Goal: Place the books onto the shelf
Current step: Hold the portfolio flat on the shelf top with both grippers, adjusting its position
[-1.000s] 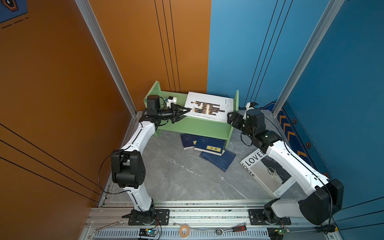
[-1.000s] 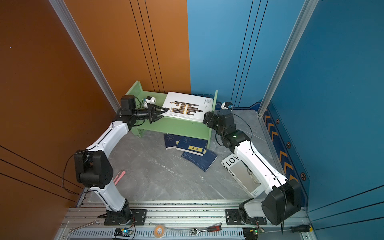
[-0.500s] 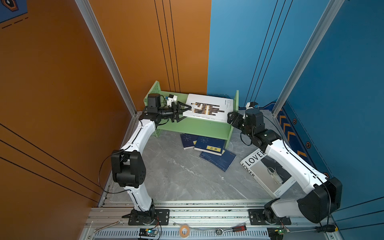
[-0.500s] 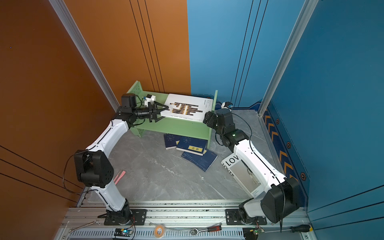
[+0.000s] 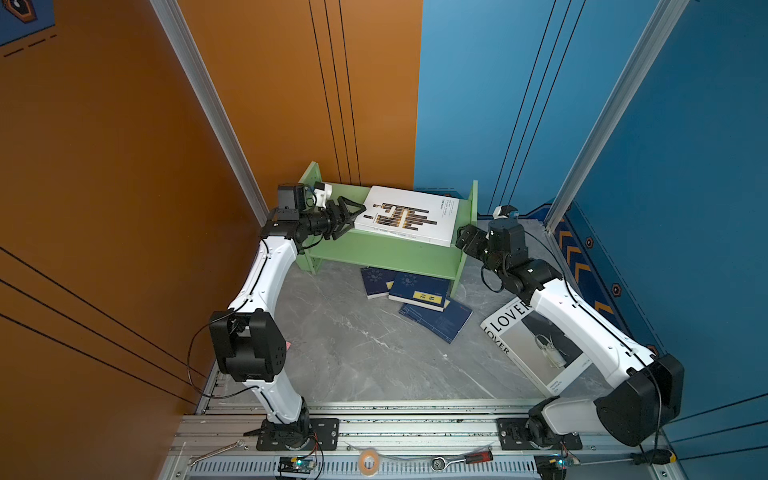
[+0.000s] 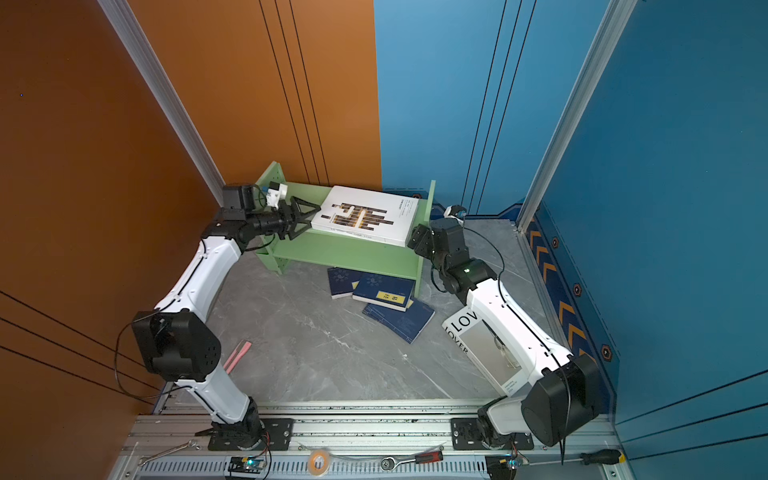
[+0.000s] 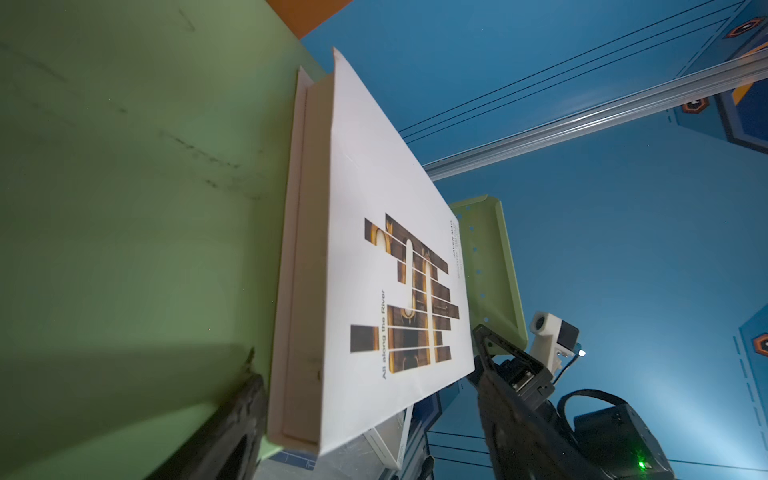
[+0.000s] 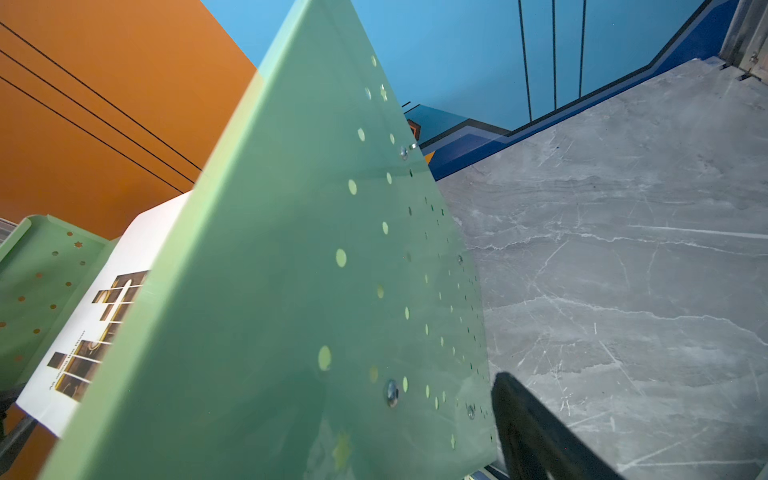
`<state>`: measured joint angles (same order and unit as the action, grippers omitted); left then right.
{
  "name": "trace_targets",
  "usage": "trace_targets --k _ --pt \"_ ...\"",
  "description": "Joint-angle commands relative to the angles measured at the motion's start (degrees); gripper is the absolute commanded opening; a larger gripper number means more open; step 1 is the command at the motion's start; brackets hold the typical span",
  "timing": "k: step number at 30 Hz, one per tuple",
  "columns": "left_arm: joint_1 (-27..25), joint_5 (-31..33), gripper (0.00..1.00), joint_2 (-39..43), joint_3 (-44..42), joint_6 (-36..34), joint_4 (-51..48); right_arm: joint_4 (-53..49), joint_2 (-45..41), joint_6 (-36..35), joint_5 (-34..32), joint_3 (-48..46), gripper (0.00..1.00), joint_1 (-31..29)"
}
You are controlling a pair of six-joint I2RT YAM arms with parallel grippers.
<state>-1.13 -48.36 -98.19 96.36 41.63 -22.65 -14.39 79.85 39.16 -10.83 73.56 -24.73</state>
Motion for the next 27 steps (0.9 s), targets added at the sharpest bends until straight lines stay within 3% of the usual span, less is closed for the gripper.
trace_targets --k 1,6,18,27 --pt "-0.3 4.7 0.81 2.5 2.1 -7.7 -8.2 -2.1 -0.7 -0.8 -1.8 0.9 0.89 -0.1" --pt "-0.8 7.6 0.81 1.9 4.5 -13.2 -12.1 0.8 -0.7 -0.7 -0.2 0.2 0.89 -0.1" --pt "-5.1 7.5 0.81 -8.1 14.5 -15.5 -12.1 4.8 -3.1 -2.2 0.1 -1.3 0.91 -1.2" --pt "-6.7 7.4 0.8 -8.6 13.7 -16.7 -12.1 5.6 -1.8 -2.1 0.1 -0.2 0.91 -1.3"
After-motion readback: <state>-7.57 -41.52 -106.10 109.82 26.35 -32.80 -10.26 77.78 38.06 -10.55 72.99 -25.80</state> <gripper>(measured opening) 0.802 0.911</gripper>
